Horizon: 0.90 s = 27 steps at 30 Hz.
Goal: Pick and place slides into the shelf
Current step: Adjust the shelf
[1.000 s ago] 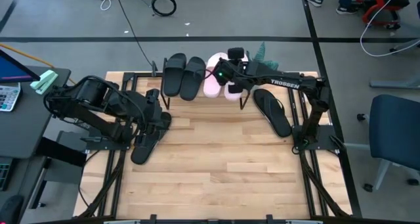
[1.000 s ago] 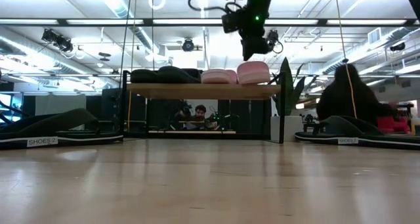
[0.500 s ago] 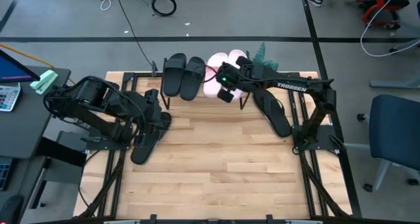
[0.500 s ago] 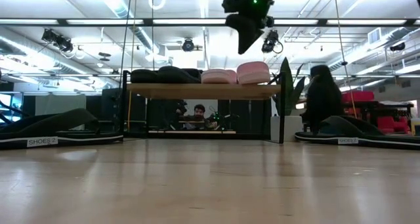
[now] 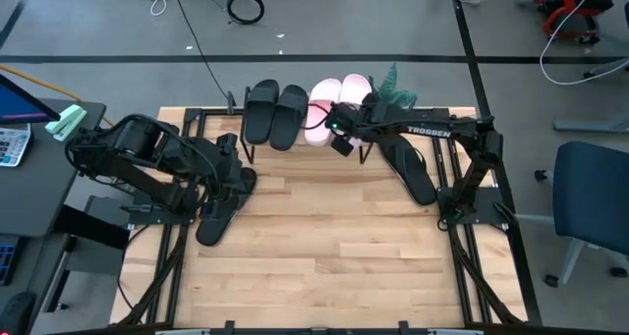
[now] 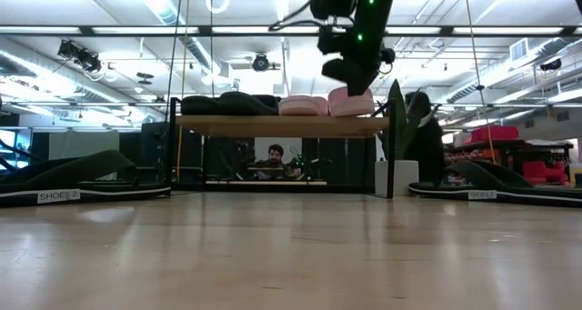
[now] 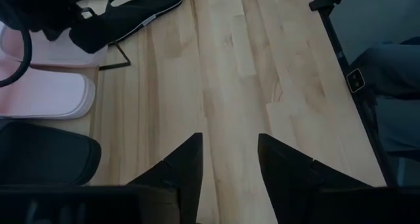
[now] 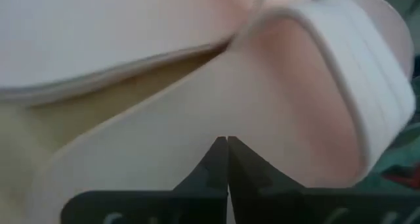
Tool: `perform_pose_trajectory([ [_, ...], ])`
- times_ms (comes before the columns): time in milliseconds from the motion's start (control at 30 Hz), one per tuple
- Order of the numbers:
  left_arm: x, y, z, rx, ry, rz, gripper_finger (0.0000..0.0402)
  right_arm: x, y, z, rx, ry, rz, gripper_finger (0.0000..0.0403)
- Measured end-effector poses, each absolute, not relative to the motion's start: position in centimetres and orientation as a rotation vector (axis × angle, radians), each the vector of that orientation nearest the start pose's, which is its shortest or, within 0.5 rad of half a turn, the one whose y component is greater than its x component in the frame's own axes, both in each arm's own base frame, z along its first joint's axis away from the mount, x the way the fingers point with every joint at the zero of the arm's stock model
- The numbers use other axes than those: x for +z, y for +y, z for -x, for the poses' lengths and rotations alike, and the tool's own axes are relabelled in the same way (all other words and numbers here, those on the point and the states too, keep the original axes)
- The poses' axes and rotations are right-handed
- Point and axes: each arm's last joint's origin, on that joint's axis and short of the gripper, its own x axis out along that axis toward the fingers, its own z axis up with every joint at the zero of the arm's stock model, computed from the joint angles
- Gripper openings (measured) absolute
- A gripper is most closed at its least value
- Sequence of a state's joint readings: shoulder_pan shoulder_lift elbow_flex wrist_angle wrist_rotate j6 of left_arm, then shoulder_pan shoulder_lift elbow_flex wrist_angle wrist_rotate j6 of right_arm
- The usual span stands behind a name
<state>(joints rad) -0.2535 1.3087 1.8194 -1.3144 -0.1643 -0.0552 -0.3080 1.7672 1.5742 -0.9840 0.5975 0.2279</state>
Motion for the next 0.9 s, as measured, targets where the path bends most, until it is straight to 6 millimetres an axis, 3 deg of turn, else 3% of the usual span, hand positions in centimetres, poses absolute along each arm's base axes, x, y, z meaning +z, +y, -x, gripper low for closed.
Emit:
perform_pose_trajectory([
  [233, 46.1, -4.6, -19.8, -0.063, 0.787, -0.115, 0.0146, 27.9, -13.5, -34.2, -1.004, 1.011, 0.078, 0.0003],
  [433, 46.1, -4.6, -19.8, -0.062, 0.787, -0.114, 0.0138, 26.9, -15.9, -33.0, -1.046, 1.005, -0.042, 0.0002],
  [567, 46.1, -4.6, -19.8, -0.062, 0.787, -0.113, 0.0138, 25.8, -16.4, -32.4, -1.048, 1.017, -0.082, 0.0002],
  [900, 46.1, -4.6, -19.8, -0.068, 0.786, -0.128, 0.0152, 25.7, -16.6, -33.6, -0.849, 0.956, -0.071, 0.0001],
])
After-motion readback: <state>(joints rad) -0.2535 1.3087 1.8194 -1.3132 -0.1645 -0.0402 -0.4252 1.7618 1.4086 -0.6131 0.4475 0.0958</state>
